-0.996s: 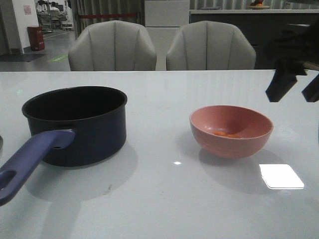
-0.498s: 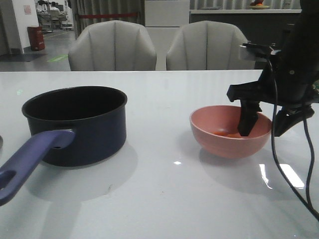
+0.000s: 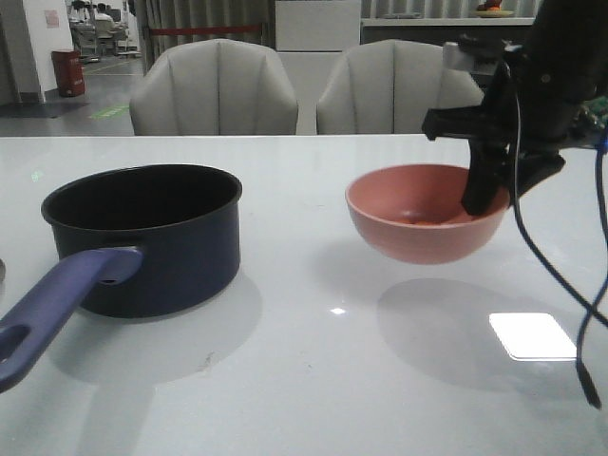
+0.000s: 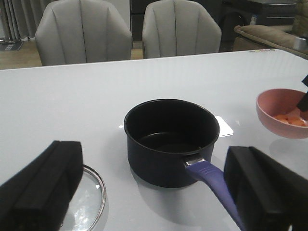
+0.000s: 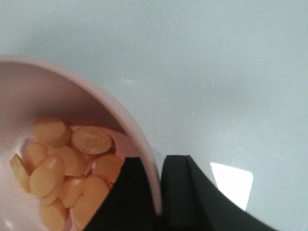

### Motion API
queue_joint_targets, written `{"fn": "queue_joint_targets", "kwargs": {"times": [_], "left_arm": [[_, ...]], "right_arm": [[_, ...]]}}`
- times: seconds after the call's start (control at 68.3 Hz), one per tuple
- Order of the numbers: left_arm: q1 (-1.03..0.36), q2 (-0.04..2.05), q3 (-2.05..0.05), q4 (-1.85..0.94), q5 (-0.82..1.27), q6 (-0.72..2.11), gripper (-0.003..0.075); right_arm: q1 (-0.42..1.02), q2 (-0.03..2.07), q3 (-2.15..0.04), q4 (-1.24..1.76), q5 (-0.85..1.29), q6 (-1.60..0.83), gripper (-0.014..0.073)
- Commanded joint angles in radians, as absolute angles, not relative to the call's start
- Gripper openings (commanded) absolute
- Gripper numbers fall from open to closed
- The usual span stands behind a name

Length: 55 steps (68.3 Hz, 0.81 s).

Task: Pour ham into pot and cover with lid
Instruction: 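Lift the pink bowl with the right gripper and carry it over the saucepan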

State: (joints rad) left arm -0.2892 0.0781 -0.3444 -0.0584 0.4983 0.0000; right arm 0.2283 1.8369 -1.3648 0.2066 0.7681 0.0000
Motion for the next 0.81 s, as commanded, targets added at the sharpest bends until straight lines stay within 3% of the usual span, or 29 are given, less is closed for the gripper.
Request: {"fn": "queue_joint_targets", "kwargs": {"times": [0.0, 0.132, 0.439, 0.791], "left_arm": [[-0.297, 0.09, -0.372, -0.063, 0.414, 0.0, 0.0638], [-0.297, 0.09, -0.372, -0.063, 0.418, 0.0, 0.0638], [-0.297, 0.09, -0.372, -0.063, 0.418, -0.007, 0.0638], [-0.297, 0.09, -0.372, -0.063, 0.418, -0.007, 0.0638]], "right_arm": [[0.223, 1.773, -1.431, 0.27, 0.734, 0.014, 0.0146], [0.243, 1.772, -1.486, 0.4, 0.753, -0.014, 0.0146], [0.466, 1.794, -1.679, 0.391, 0.747, -0.101, 0.0146], [0.529, 1.815, -1.711, 0.37, 0.628, -0.114, 0.0146]]}}
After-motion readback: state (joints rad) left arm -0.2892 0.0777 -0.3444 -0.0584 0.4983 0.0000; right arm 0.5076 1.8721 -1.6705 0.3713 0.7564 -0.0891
